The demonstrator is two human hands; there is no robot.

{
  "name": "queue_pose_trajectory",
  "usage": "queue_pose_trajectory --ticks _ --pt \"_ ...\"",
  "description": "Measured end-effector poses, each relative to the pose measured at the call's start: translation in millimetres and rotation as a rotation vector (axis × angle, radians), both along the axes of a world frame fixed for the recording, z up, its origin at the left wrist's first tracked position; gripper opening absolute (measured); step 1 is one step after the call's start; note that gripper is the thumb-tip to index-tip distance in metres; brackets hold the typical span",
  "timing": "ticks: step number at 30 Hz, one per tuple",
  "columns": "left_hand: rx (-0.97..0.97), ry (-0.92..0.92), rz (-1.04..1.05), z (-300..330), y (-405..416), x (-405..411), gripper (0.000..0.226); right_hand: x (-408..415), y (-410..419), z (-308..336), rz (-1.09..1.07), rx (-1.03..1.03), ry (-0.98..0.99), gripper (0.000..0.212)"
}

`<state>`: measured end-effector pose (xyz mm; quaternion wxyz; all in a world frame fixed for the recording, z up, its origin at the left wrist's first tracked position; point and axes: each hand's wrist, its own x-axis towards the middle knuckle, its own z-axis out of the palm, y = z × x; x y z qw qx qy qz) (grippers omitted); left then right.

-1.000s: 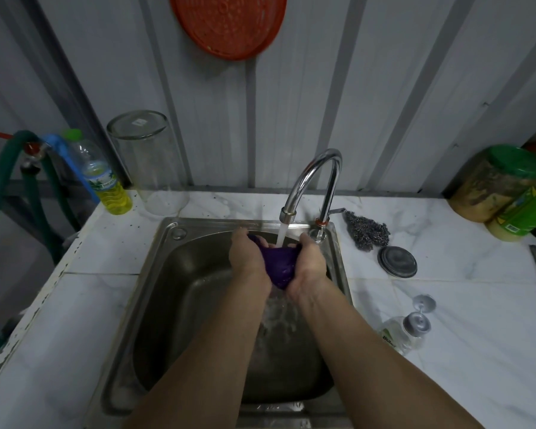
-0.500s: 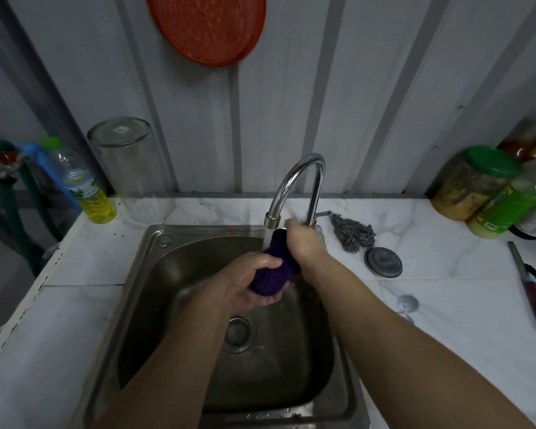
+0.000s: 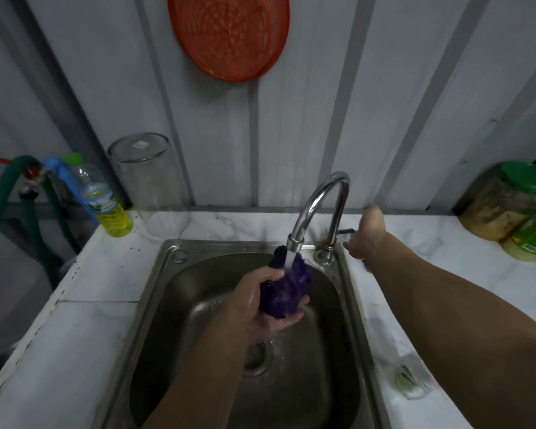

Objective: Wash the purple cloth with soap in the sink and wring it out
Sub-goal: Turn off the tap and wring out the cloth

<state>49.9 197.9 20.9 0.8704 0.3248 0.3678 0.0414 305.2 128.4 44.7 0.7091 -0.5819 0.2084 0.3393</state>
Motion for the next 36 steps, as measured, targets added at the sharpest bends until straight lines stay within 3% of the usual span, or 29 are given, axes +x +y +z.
queue_pose_trajectory --ticks 4,13,18,22,26,28,32,34,36 --pt "0.030 0.033 -0.021 -4.0 4.9 -1.6 0.053 -1.6 1.4 -9.0 -0.013 0.094 0.038 0.095" --pt "-0.005 0.020 -0.019 -5.9 1.4 3.3 0.056 -14.8 11.6 -6.2 0.301 0.110 -0.124 0.096" --pt "-0.004 0.021 -0.036 -5.0 -2.5 2.6 0.047 -12.3 6.3 -5.0 0.309 0.080 -0.105 0.100" --pt "-0.026 0.005 -0.016 -2.5 -8.2 1.6 0.052 -25.3 0.2 -0.6 0.167 -0.024 -0.159 0.081" --pt "-0.093 -0.055 0.010 4.1 -15.4 -0.2 0.055 -59.7 -12.4 -2.5 -0.015 -0.182 -0.276 0.031" --pt "-0.157 -0.100 0.022 10.3 -19.2 -0.9 0.057 -88.8 -22.8 -10.8 0.140 -0.043 -0.247 0.035" --pt "-0.279 -0.168 0.028 22.7 -28.4 -3.2 0.055 -134.8 -40.1 -38.9 0.532 0.407 -0.085 0.084" --pt "-0.319 -0.164 0.025 24.7 -32.5 -6.5 0.053 -141.6 -46.6 -44.2 0.595 0.599 -0.018 0.081" --pt "-0.305 -0.163 0.003 26.4 -34.3 -12.2 0.044 -142.4 -48.6 -41.3 0.699 0.645 -0.118 0.062"
